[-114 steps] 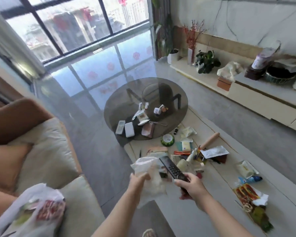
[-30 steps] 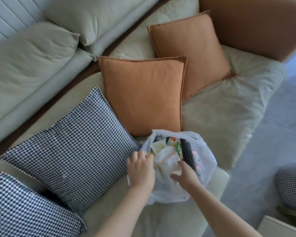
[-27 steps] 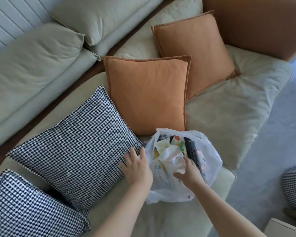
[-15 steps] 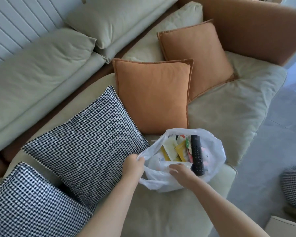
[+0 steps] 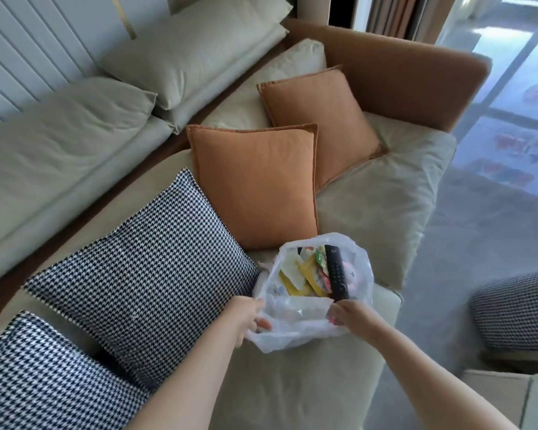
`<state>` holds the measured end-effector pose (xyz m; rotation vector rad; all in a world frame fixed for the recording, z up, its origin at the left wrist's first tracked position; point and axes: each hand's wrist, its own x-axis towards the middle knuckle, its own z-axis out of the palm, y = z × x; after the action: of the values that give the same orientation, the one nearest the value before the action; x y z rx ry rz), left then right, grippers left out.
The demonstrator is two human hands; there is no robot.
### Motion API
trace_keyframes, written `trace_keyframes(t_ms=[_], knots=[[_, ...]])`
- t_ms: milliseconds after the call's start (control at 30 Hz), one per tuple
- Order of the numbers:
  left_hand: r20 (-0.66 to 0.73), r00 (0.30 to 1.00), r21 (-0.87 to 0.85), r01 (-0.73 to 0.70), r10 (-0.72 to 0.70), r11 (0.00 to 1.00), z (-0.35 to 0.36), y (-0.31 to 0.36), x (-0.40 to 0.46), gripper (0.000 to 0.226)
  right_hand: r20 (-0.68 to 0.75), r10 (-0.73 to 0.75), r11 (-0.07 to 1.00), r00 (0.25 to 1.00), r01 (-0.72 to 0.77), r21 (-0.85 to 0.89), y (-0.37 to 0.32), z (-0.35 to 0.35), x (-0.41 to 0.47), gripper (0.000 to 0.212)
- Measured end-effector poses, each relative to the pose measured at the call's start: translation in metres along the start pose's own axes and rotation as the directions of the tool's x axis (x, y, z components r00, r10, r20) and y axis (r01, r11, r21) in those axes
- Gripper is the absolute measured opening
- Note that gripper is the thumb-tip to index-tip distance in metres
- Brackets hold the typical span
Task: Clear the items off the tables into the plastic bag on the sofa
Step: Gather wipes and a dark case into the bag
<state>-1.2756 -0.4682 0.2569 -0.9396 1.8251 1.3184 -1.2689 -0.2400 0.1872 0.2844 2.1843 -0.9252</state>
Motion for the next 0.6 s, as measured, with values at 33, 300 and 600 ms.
trace_keyframes(t_ms=[33,300,600], knots=[[-0.021,1.000,0.036,0.004,-0.003,0.999,-0.002,-0.004,-0.005,0.018,0.007,-0.007,0.999,1.000,0.008,-0.035,0.001,0.003,-0.006,0.032],[-0.262,0.818,0.682,-0.219,0.513,0.698,0.001,0.004,-0.025,0.032,-0.205,0.020,0.989,0.978,0.011,0.150,0.003,-0.002,-0.056,0.029],[0.294,0.736,0.723,-0.589,0.610,0.361,0.145,-0.002,-0.088,0.032,-0.424,0.173,0.903,0.889,0.029,0.428,0.079,-0.010,-0.151,0.016]])
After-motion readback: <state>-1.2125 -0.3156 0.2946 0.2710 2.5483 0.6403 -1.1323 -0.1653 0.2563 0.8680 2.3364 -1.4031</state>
